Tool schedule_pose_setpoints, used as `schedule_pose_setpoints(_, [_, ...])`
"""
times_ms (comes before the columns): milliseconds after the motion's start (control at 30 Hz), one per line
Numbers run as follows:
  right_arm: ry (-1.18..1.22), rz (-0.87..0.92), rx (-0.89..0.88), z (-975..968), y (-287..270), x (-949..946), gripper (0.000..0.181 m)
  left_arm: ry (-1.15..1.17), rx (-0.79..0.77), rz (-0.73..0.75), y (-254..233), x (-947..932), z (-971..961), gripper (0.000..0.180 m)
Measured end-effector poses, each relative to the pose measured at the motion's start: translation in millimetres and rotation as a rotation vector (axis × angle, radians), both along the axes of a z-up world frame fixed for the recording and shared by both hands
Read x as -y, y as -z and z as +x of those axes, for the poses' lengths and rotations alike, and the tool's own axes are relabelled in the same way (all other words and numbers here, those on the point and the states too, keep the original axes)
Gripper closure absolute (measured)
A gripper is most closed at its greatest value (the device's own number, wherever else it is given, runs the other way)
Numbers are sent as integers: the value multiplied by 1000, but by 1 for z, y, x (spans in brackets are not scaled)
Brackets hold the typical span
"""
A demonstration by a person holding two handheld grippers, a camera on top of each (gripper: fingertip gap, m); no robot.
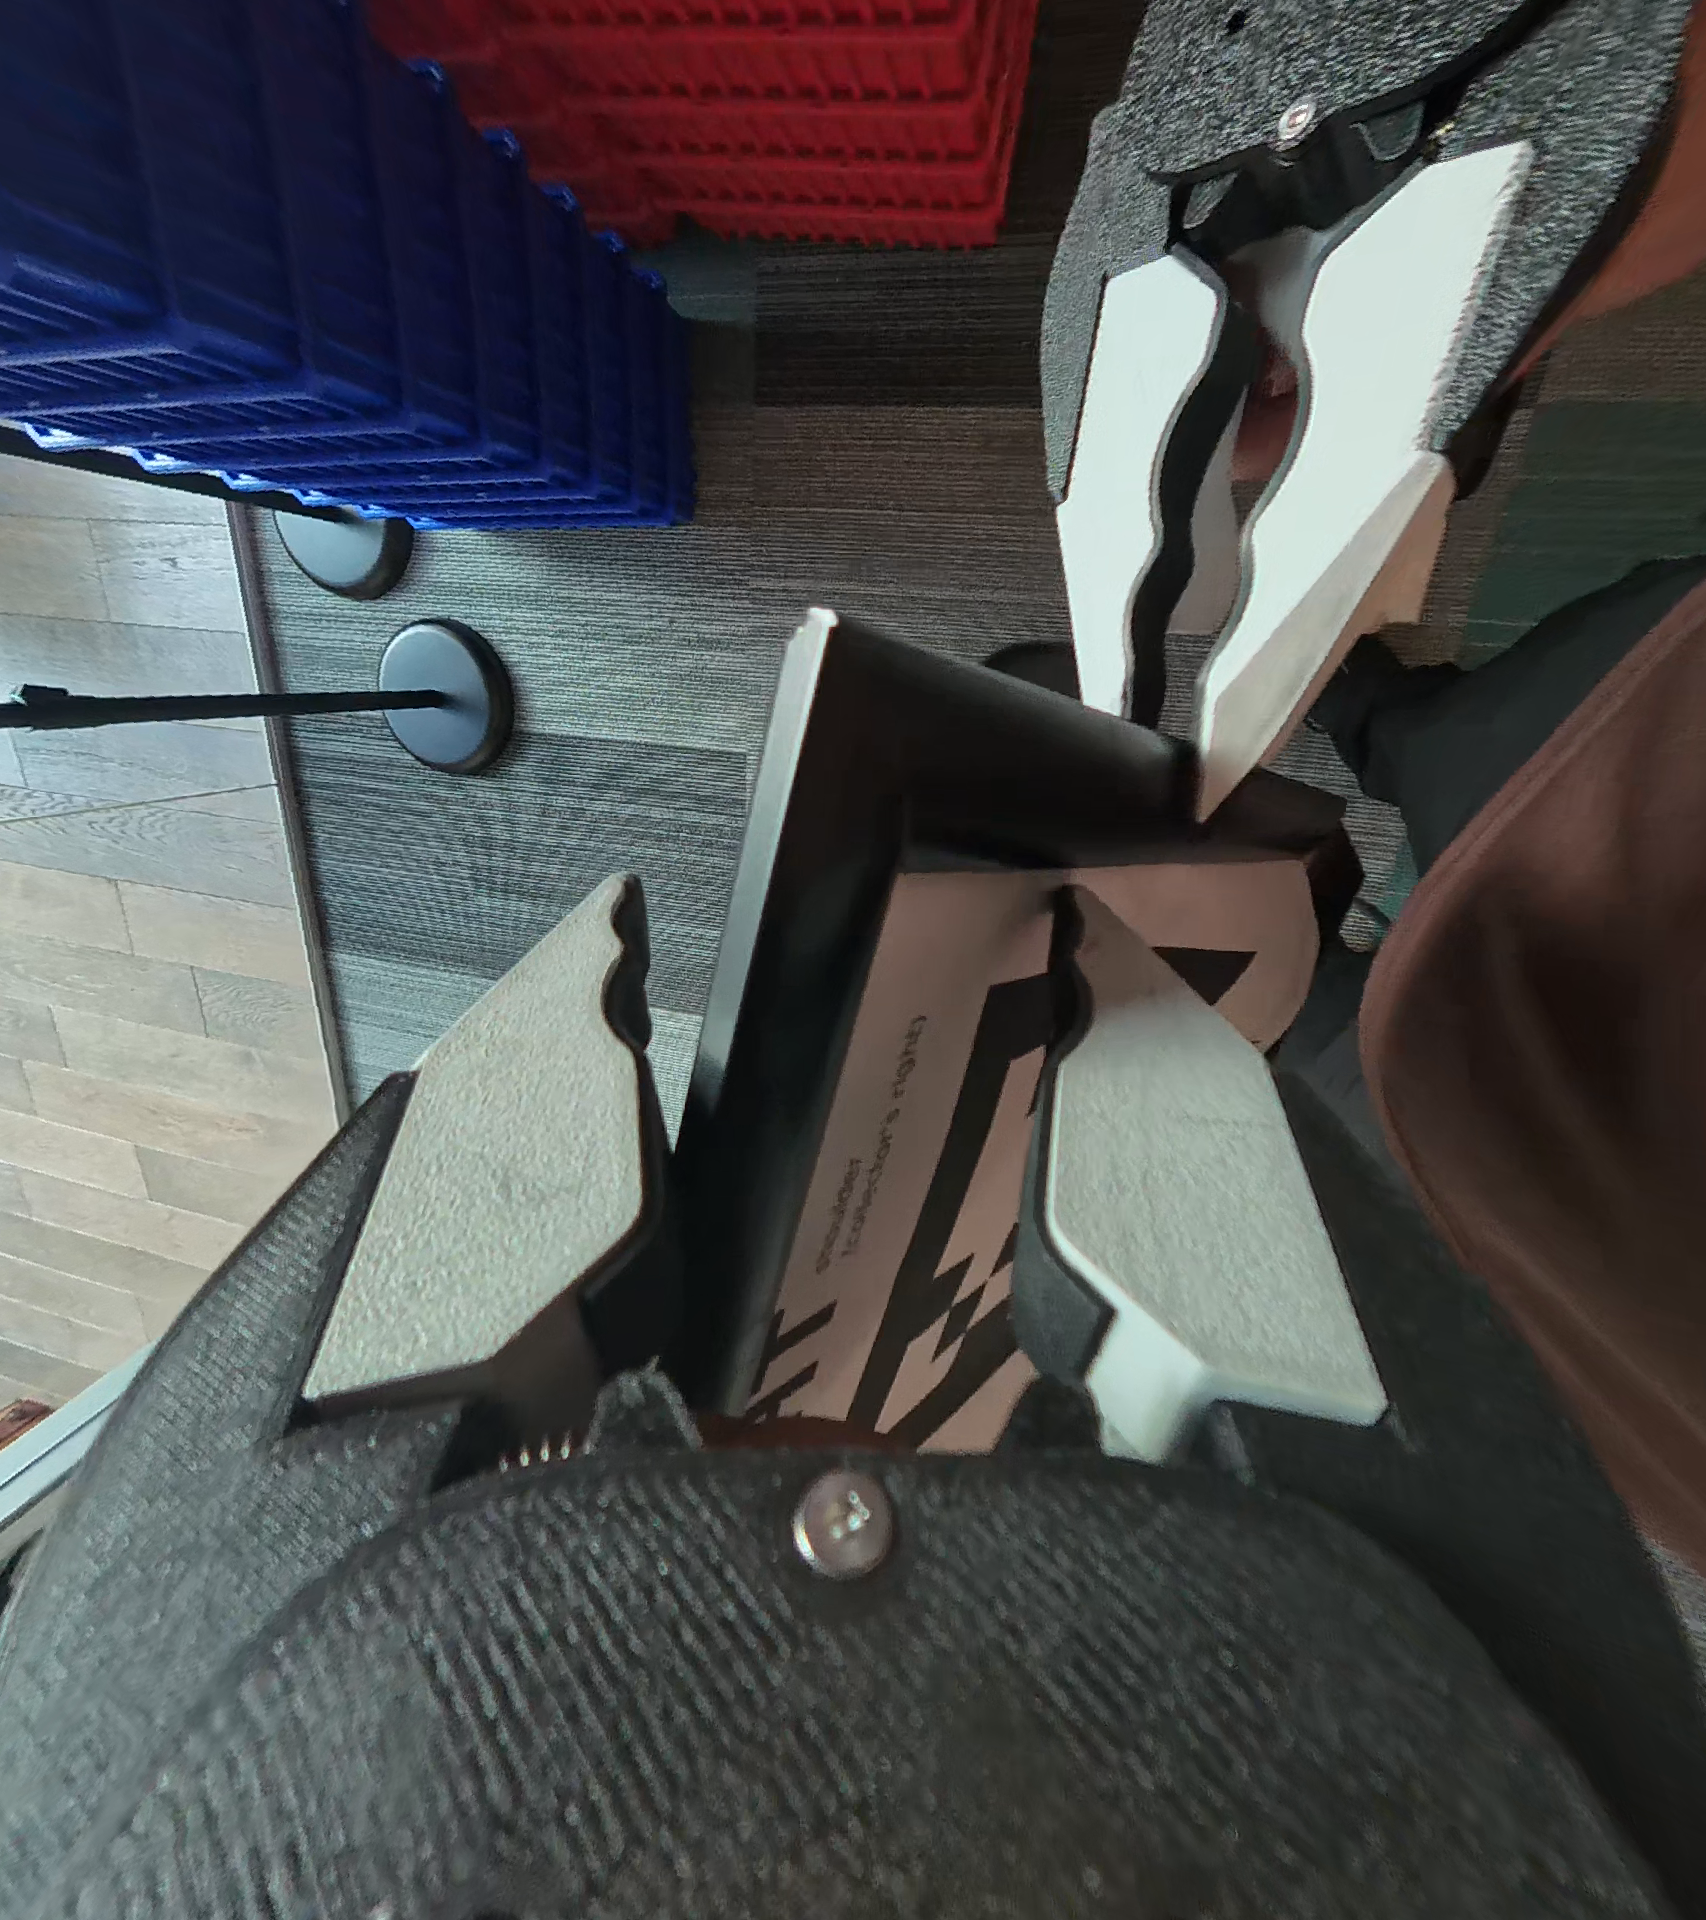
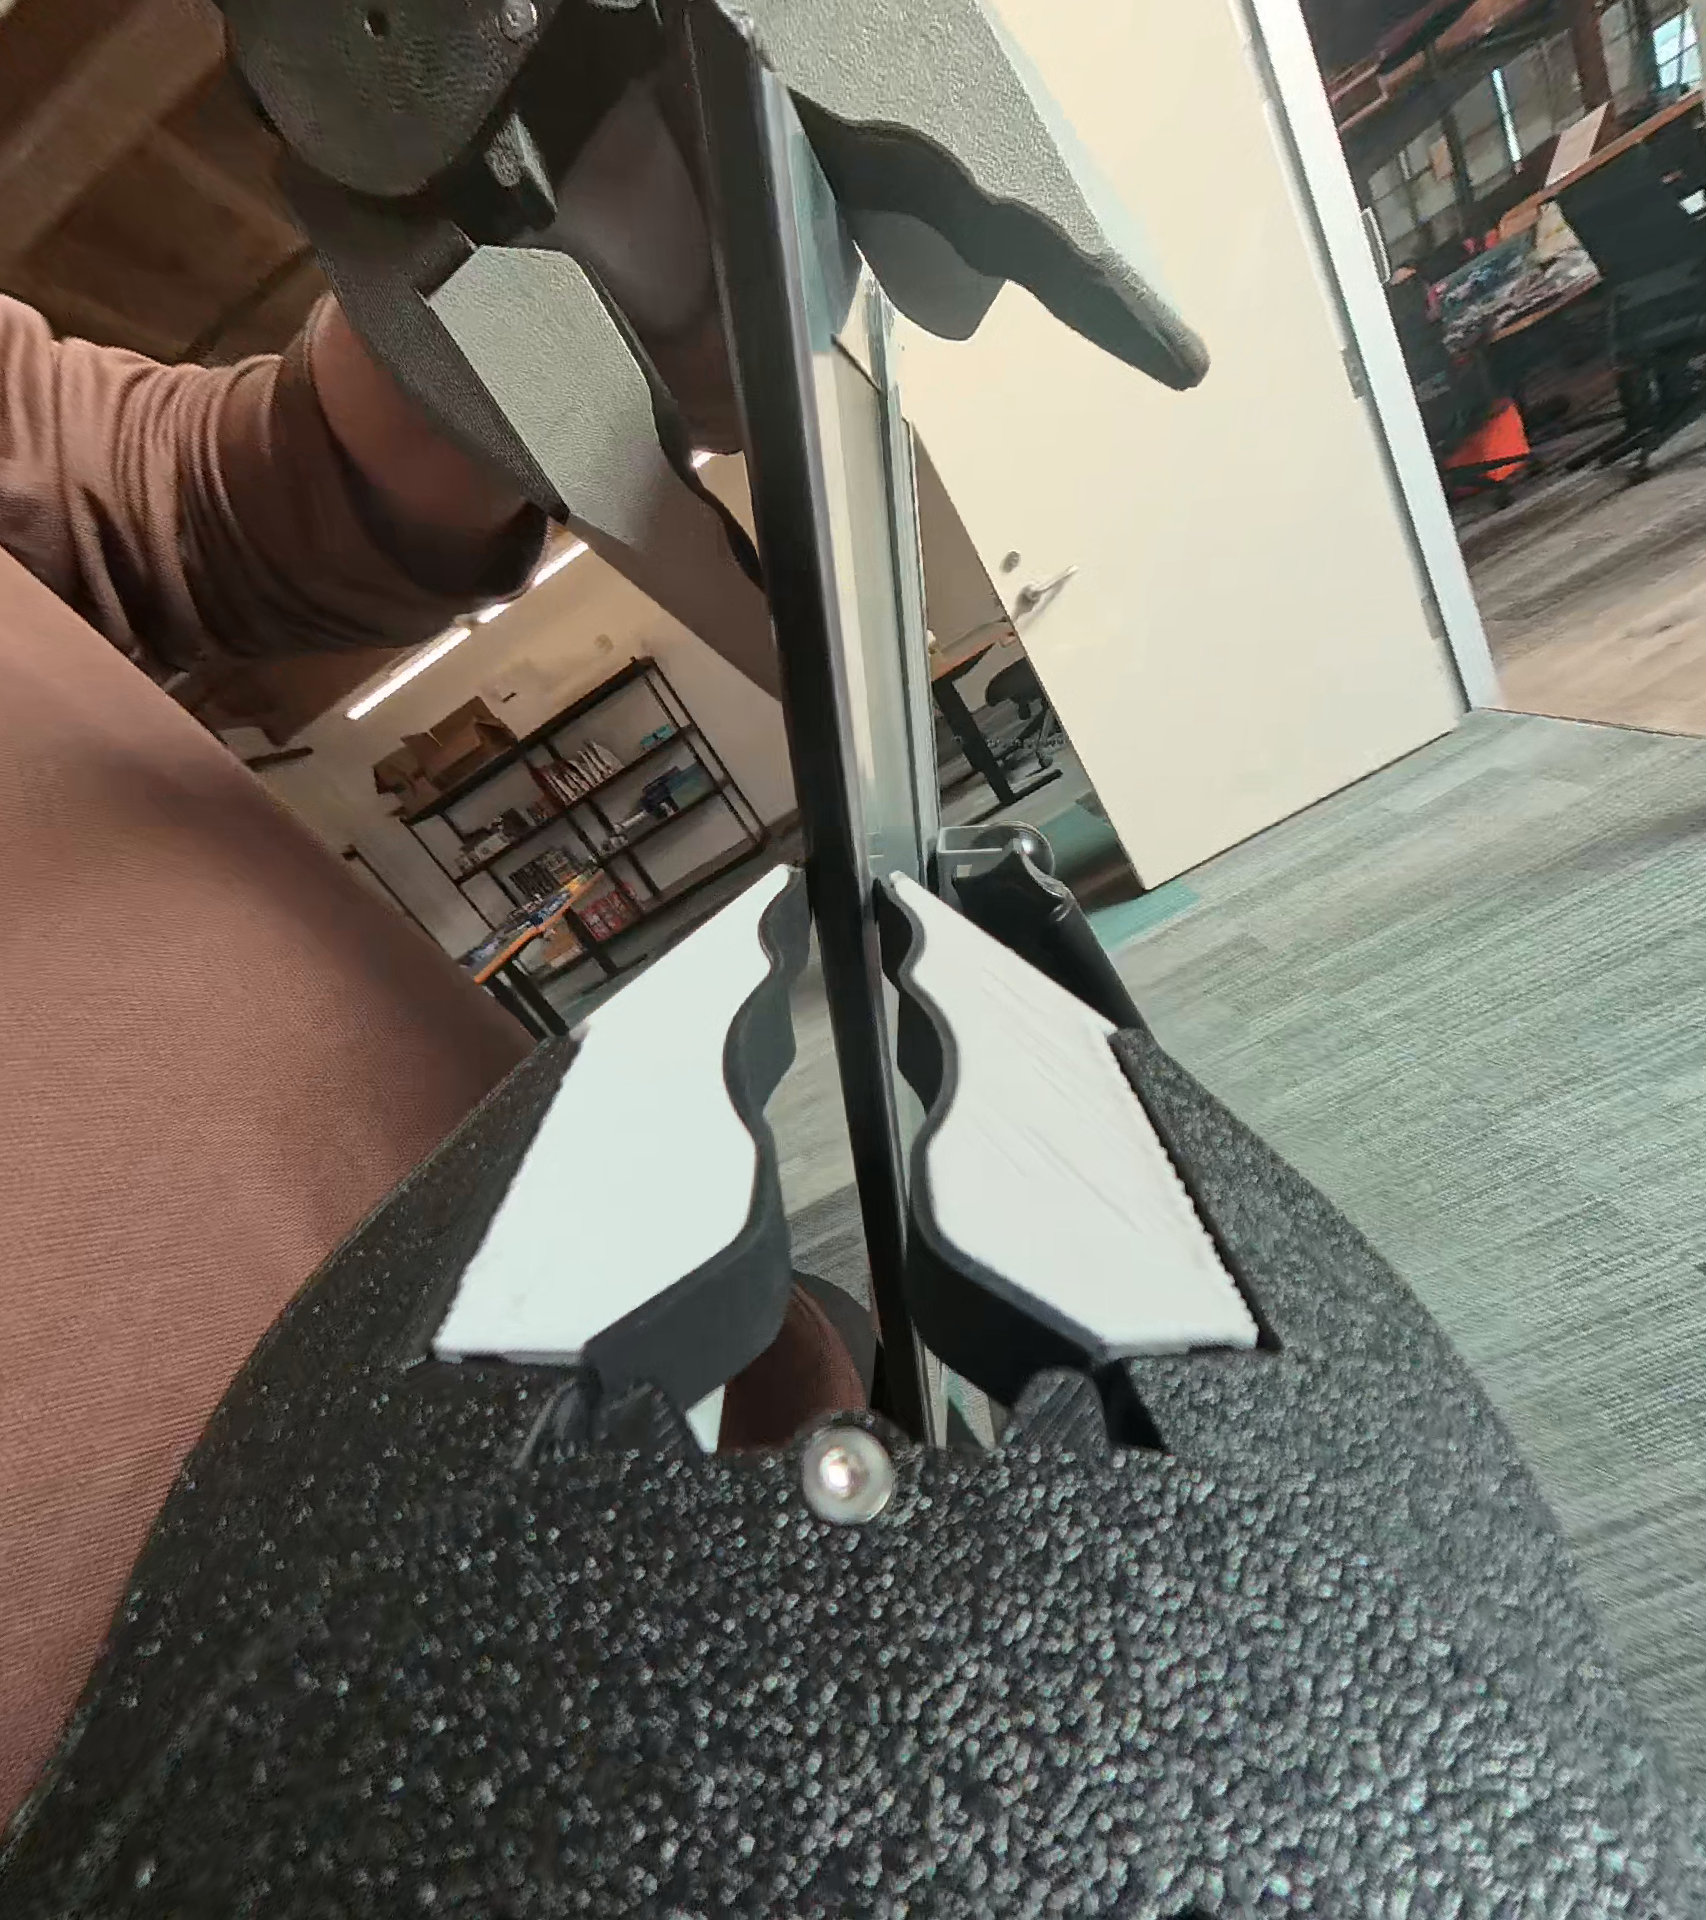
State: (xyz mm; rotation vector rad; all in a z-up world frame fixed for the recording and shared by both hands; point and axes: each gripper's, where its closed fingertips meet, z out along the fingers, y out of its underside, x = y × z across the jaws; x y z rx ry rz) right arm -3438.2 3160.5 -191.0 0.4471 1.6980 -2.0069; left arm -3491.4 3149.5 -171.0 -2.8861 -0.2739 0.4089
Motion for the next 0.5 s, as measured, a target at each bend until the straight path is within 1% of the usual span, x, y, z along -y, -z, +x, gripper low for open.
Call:
schedule_pose_setpoints(67, [-22,-53,61,3,0,-4,170,36,-26,-17,0,-2,0,101])
schedule_pose_setpoints(133, [12,-80,76,0,1,-6,169,40,-23,-32,-1,-2,-2,102])
schedule_pose_setpoints(167, [36,-82,71,-1,1,-7,170,34,-12,-22,-3,-4,-2,103])
schedule_pose_setpoints(233, [67,-90,87,-6,1,-12,170,31,-32,25,-17,-10,-4,100])
schedule_pose_setpoints(333, [111,-109,117,-12,3,-21,168,30,-53,65,-35,-10,-1,107])
schedule_pose_setpoints(367, [110,-106,115,-11,5,-23,162,14,-61,77,-38,-8,1,99])
schedule_pose_setpoints(400, [98,-95,115,-8,7,-22,156,5,-69,90,-40,-6,3,96])
schedule_pose_setpoints(500, [61,-24,107,1,17,-13,154,-30,-107,133,-46,5,9,98])
